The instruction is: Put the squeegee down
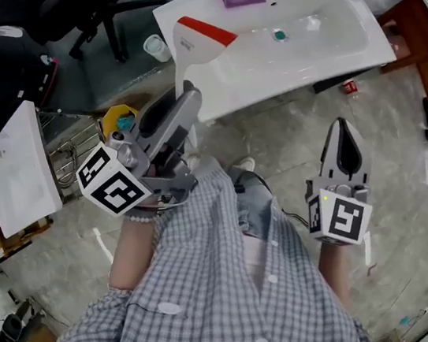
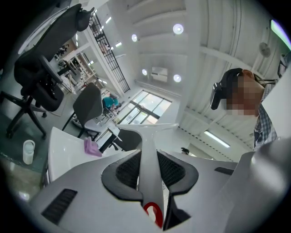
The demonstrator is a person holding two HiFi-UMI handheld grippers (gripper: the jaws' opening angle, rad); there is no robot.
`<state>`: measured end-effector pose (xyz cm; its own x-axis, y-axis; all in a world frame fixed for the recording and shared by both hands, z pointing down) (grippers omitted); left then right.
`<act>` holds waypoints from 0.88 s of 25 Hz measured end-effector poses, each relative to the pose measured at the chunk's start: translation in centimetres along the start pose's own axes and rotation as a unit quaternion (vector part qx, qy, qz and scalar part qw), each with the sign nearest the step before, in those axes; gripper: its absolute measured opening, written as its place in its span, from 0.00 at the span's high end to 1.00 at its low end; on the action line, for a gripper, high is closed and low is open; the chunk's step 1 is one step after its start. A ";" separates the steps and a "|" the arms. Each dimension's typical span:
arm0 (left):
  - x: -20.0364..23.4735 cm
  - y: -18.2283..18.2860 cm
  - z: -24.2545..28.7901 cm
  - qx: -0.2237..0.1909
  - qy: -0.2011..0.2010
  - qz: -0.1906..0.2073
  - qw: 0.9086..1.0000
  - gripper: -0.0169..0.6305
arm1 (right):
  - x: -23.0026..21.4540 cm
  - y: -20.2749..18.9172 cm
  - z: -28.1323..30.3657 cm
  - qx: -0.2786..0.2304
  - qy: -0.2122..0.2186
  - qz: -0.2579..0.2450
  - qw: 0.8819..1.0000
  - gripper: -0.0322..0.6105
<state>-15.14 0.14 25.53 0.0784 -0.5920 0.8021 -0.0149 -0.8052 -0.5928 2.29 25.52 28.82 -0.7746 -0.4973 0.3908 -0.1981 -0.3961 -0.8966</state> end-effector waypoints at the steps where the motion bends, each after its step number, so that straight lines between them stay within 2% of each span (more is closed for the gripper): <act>1: 0.0 -0.1 0.0 -0.002 0.004 0.000 1.000 0.82 | 0.0 -0.2 0.0 0.000 0.004 0.000 1.000 0.94; 8: -0.2 -0.1 0.1 -0.005 0.020 0.017 1.000 0.82 | 0.0 -0.9 0.6 0.009 0.021 0.002 1.000 0.94; 16: 1.6 1.7 0.4 -0.014 0.027 0.014 0.999 0.81 | 0.9 0.6 2.8 0.005 0.033 -0.006 0.999 0.94; 22: 3.7 4.0 0.9 -0.005 0.034 0.025 0.999 0.81 | 2.4 2.4 5.4 -0.011 0.056 -0.017 0.998 0.94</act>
<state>-14.05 -5.17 26.06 0.0098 -0.6322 0.7748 -0.0274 -0.7747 -0.6317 3.24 19.21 28.75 -0.8291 -0.3947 0.3960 -0.2369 -0.3934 -0.8883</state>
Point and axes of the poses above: the fingertips, and each gripper's own axes: z forward along the fingers, x to its left, y out of its top, the point moved 8 cm from there along -z, backward along the fingers, and after that the axes turned 15 degrees about -z, right-handed, at the moved point
